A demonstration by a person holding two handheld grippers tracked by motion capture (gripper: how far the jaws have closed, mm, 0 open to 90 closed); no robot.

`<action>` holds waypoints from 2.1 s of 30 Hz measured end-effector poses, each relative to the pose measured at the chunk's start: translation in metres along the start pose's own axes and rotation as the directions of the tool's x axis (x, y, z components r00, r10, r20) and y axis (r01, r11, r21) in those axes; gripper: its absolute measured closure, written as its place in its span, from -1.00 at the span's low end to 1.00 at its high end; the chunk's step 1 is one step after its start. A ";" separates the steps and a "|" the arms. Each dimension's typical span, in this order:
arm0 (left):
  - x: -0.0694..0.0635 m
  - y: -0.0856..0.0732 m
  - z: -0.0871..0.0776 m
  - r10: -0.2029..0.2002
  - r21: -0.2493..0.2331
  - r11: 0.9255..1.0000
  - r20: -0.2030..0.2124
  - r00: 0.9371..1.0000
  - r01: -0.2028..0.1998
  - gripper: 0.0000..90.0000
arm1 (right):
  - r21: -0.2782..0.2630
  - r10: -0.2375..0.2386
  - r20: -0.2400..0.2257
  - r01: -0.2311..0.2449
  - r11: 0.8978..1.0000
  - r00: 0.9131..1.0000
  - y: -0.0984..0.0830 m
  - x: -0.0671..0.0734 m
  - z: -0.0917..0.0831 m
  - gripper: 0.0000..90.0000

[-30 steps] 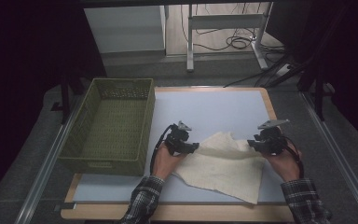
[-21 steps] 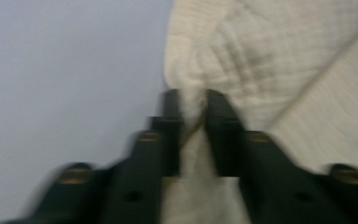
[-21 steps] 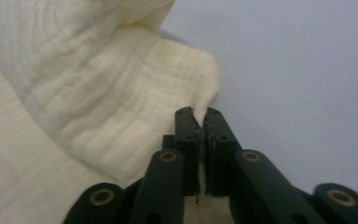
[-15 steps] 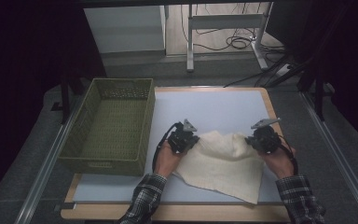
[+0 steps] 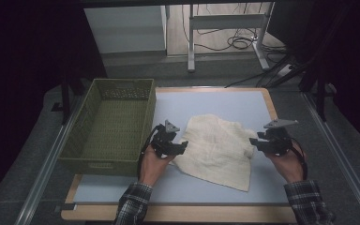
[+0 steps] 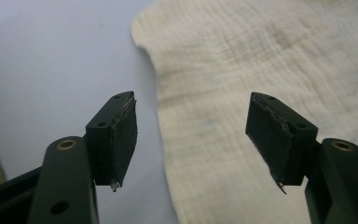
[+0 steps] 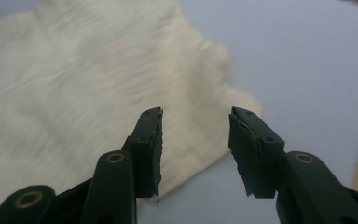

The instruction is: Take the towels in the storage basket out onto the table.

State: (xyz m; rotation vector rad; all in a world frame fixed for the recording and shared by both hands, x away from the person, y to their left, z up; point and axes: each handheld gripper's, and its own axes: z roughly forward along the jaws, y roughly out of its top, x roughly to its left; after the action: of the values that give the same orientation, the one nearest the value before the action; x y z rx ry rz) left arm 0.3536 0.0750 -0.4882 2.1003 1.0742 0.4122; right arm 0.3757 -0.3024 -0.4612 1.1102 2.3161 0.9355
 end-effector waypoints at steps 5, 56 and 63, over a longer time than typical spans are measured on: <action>-0.017 -0.017 0.001 0.014 0.033 0.999 0.037 0.999 -0.015 -0.07 | 0.036 0.002 -0.087 0.001 0.999 0.996 -0.023 0.015 -0.007 0.41; -0.032 -0.033 -0.054 0.023 -0.012 1.000 0.029 0.999 -0.023 0.19 | 0.027 -0.164 -0.191 0.172 0.985 0.968 -0.071 0.074 -0.066 0.73; -0.034 -0.056 -0.032 0.009 0.057 0.998 0.036 0.999 -0.011 0.14 | 0.050 -0.117 -0.201 0.130 0.990 0.973 -0.085 0.069 -0.061 0.66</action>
State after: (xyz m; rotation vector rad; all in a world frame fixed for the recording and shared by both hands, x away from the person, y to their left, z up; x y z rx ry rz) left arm 0.2835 0.0845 -0.5059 2.1554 1.0667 0.3507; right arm 0.2528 -0.3105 -0.4850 0.9204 2.5582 0.9710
